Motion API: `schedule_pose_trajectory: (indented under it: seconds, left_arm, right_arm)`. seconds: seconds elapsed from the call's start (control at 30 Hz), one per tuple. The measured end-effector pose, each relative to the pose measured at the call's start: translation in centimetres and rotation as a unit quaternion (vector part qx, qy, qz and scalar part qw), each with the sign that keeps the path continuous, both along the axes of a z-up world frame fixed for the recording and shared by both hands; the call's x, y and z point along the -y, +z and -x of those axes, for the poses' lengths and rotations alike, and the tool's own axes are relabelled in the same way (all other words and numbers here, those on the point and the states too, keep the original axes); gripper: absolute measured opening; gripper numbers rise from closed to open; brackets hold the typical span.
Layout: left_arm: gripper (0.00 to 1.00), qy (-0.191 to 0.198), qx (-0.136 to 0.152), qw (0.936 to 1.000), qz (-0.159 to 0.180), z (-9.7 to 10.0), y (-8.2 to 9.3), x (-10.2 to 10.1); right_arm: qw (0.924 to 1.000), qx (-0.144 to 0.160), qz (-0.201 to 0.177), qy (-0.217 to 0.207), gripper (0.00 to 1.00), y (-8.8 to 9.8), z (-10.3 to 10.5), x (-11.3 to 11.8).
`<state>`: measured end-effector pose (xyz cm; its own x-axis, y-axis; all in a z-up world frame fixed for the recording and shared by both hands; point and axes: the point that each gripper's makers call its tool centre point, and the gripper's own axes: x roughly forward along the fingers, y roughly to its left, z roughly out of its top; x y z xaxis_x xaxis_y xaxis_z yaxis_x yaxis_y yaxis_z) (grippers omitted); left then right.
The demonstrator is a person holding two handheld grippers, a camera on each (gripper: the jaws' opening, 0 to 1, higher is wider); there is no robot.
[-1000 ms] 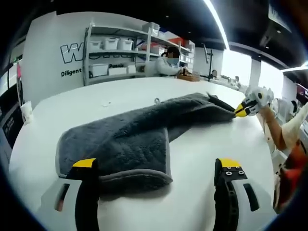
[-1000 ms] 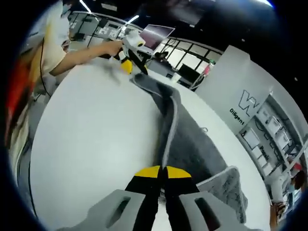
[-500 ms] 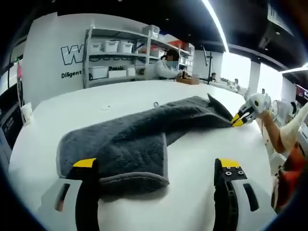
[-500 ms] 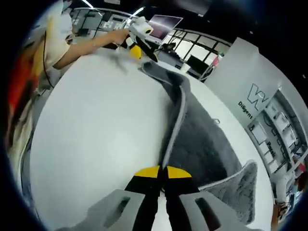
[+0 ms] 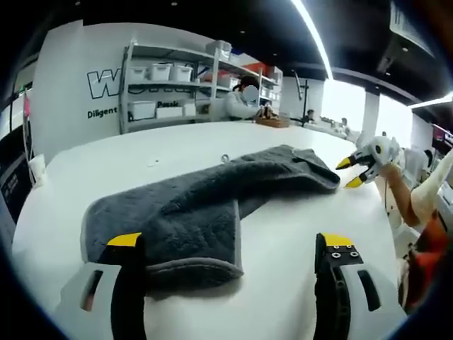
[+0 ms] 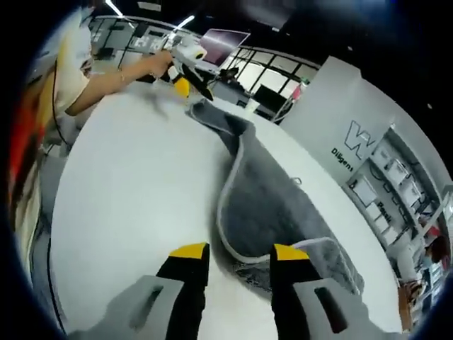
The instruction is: Open the folded towel by lifting each exposed corner and separating the folded layers until the towel lies flat within the target outline without major curled edges
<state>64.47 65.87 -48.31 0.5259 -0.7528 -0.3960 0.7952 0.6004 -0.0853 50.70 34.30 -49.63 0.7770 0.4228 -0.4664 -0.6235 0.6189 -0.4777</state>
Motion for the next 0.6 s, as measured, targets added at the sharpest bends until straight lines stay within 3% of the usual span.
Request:
schedule_pose_trajectory:
  seconds: [0.1,0.3,0.47,0.57,0.6]
  left_arm:
    - [0.97,0.000,-0.001,1.0000,0.000,0.1,0.0,0.1]
    - [0.98,-0.008,0.000,1.0000,-0.003,0.3,-0.1,0.2]
    - [0.98,-0.008,0.000,1.0000,-0.002,0.4,0.0,0.2]
    - [0.98,-0.011,-0.001,0.9999,-0.003,0.6,-0.1,0.3]
    - [0.98,-0.013,-0.002,0.9999,-0.003,0.6,-0.1,0.3]
  right_arm:
    - [0.9991,-0.001,-0.034,-0.024,0.53,1.0,0.0,0.5]
    - [0.9972,-0.023,-0.057,-0.042,0.78,0.6,0.5,0.7]
    - [0.9949,-0.030,-0.036,-0.090,0.84,0.0,0.3,2.3]
    - [0.9920,-0.036,-0.051,-0.110,0.92,-0.2,0.1,2.8]
    - [0.9897,-0.041,-0.072,-0.117,0.95,-0.1,0.1,2.7]
